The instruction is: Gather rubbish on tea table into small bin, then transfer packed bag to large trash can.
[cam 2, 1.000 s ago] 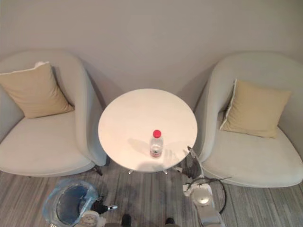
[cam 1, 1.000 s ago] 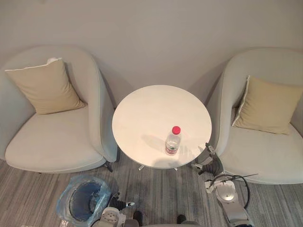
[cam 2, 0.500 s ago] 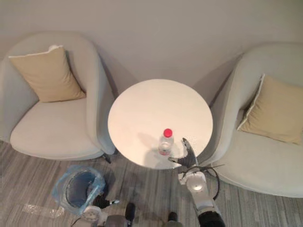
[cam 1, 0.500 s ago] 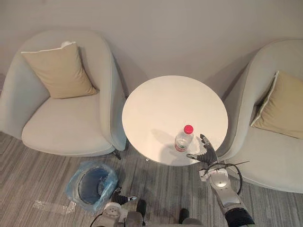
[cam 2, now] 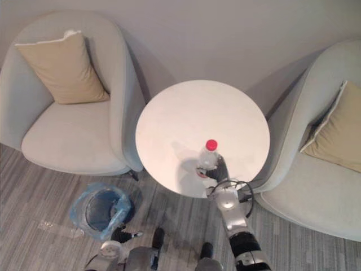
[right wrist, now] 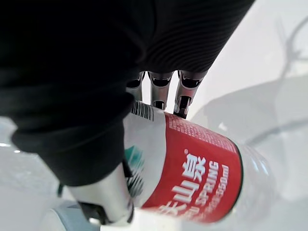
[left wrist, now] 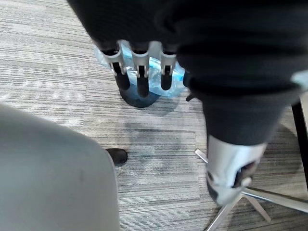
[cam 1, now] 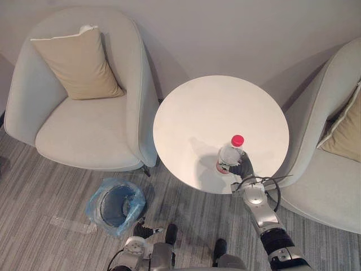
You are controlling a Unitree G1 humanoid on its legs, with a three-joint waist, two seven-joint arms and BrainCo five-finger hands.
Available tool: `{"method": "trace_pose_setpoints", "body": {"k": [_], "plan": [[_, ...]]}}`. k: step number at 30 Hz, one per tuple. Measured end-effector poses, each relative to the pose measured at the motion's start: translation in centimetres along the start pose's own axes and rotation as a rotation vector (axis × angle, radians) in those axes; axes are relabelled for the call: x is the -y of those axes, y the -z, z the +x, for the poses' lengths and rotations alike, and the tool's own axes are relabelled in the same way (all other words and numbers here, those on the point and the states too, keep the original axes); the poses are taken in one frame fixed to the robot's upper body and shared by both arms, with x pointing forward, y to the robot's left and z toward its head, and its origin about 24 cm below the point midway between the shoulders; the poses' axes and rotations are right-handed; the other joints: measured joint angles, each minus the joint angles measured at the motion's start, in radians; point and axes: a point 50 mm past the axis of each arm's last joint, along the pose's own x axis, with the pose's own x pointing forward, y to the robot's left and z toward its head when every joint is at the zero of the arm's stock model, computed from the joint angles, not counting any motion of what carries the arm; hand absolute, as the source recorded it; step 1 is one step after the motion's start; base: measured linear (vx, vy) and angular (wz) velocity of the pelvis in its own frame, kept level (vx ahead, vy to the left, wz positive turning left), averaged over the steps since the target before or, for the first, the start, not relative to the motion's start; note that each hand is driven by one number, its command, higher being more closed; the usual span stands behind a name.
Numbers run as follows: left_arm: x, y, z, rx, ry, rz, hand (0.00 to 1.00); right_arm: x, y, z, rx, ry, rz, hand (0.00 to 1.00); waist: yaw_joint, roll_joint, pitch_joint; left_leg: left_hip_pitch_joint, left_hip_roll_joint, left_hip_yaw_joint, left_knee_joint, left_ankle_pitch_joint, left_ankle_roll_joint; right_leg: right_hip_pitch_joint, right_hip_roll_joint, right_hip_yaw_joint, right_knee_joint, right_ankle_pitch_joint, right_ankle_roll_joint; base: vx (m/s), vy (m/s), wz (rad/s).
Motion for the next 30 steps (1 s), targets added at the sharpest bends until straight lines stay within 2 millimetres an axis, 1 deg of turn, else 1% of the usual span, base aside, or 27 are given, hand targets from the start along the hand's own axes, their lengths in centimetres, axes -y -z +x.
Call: {"method": "trace_pose_setpoints", "body": {"k": [6,8,12,15,17,19,21,22,23,25,27,30], "plan": [[0.0,-0.1,0.0,0.008,0.001,-0.001,0.00,0.0,-0.3,0.0,0.016,-0.014,0.007,1.00,0.002,0.002,0.003,-0.008,0.002,-0.009,0.012,0.000,0.000,-0.015,0.000,0.005,0.023,-0.007,-0.006,-0.04,0.003,0.01],[0.0,-0.1,0.0,0.008,0.001,-0.001,0.00,0.3,-0.6,-0.4,0.034,-0.015,0.006,1.00,0.002,0.002,0.003,-0.006,0.003,-0.008,0.012,0.000,0.000,-0.015,0.000,0.008,0.027,-0.007,-0.006,-0.04,0.015,-0.04],[0.0,0.0,0.0,0.000,-0.001,0.004,0.00,0.7,-1.3,-2.5,0.094,-0.029,0.017,1.00,-0.001,0.002,0.003,0.012,0.005,0.012,0.011,-0.001,-0.001,-0.015,-0.001,0.033,0.028,-0.007,-0.004,-0.06,0.017,-0.14],[-0.1,0.2,0.0,-0.012,0.000,0.028,0.00,1.0,-0.7,-4.1,0.085,-0.032,0.016,1.00,-0.023,0.003,0.002,0.018,0.008,0.019,0.011,-0.001,-0.002,-0.014,0.000,0.044,0.028,-0.004,0.001,-0.06,0.014,-0.13],[0.0,0.3,0.0,-0.014,0.003,0.037,0.00,1.2,0.0,-5.0,0.061,-0.034,0.016,1.00,-0.025,0.003,0.001,0.029,0.011,0.040,0.007,-0.001,-0.002,-0.014,0.000,0.063,0.027,0.000,0.007,-0.04,0.017,-0.26],[0.1,0.5,0.0,-0.023,0.008,0.052,0.00,1.3,0.7,-5.8,0.032,-0.035,0.014,1.00,-0.038,0.002,-0.005,0.035,0.012,0.051,0.006,-0.001,-0.002,-0.014,0.000,0.076,0.026,0.004,0.010,-0.04,0.020,-0.22],[0.1,0.6,0.0,-0.028,0.009,0.056,0.00,1.3,1.2,-6.3,0.011,-0.044,0.010,1.00,-0.041,0.003,-0.009,0.046,0.017,0.067,0.000,-0.001,-0.002,-0.015,0.002,0.090,0.025,0.010,0.011,-0.05,0.021,-0.24],[0.2,0.8,-0.1,-0.036,0.015,0.065,0.00,1.2,1.6,-6.7,-0.004,-0.045,0.007,1.00,-0.046,0.002,-0.024,0.048,0.018,0.071,-0.004,-0.001,-0.002,-0.014,0.004,0.099,0.018,0.015,0.010,-0.02,0.012,-0.16],[0.2,0.9,-0.1,-0.038,0.017,0.069,0.00,1.2,1.7,-6.9,-0.009,-0.045,0.007,1.00,-0.046,0.001,-0.031,0.050,0.019,0.077,-0.004,-0.001,-0.002,-0.013,0.005,0.103,0.014,0.018,0.011,-0.03,0.016,-0.22],[0.4,1.1,-0.2,-0.045,0.025,0.085,0.00,1.0,1.3,-7.3,0.010,-0.051,-0.009,1.00,-0.045,0.002,-0.041,0.056,0.023,0.094,-0.005,-0.001,-0.002,-0.011,0.007,0.115,0.003,0.030,0.010,-0.02,0.011,-0.23],[0.4,1.3,-0.2,-0.052,0.029,0.093,0.00,1.1,0.9,-7.5,0.027,-0.048,-0.003,1.00,-0.055,0.002,-0.047,0.071,0.023,0.099,-0.005,-0.001,-0.002,0.008,0.008,0.121,-0.011,0.038,0.010,-0.04,0.007,-0.09],[0.5,1.5,-0.2,-0.058,0.032,0.097,0.00,1.0,1.2,-7.8,0.017,-0.055,-0.036,1.00,-0.057,-0.003,-0.060,0.087,0.028,0.099,-0.005,-0.003,-0.004,0.022,0.012,0.123,-0.011,0.039,0.009,-0.06,-0.003,-0.02]]}}
